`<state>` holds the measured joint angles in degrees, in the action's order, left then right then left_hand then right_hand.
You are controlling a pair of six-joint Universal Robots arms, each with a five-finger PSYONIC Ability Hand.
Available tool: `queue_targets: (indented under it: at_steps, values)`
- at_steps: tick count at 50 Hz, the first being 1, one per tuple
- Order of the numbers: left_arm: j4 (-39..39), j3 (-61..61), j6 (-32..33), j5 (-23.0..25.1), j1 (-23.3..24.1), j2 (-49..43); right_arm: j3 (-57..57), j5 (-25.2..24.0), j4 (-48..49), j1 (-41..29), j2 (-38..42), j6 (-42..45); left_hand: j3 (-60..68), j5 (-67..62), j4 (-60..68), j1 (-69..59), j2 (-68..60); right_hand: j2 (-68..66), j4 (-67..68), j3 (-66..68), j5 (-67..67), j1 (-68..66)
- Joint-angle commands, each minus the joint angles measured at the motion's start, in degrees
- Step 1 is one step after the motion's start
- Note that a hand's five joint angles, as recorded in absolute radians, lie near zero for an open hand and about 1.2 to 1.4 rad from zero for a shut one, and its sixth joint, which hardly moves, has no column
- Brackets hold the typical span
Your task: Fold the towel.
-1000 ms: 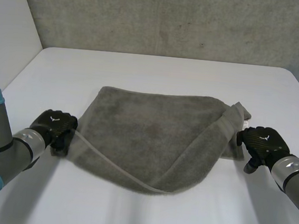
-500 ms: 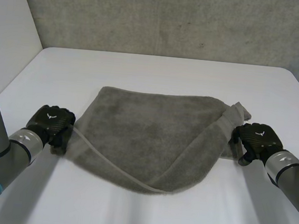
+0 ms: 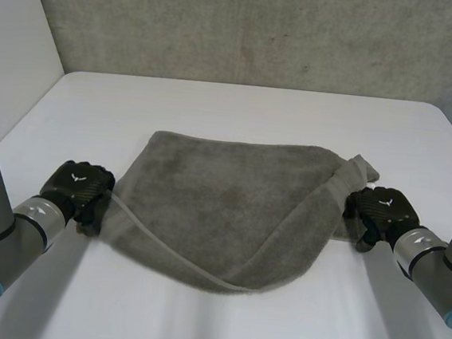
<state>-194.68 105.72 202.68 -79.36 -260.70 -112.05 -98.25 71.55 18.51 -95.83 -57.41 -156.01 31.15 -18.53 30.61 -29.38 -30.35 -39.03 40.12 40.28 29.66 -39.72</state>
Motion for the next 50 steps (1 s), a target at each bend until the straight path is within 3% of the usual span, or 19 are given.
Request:
queue_targets:
  at_steps: [1,50]
  values:
    - [0.00,0.01,-0.01,0.00,0.02,-0.01,0.95,0.70,0.04,-0.32,0.46,-0.09,-3.27,0.65,-2.73,1.50,2.47,-1.84,0.75,0.58,1.20,-1.15]
    - [0.00,0.01,0.08,0.09,0.19,-0.09,5.52,1.75,0.13,-1.90,3.45,0.27,-3.27,0.65,-2.73,1.50,2.47,-1.84,0.75,0.58,1.20,-1.15]
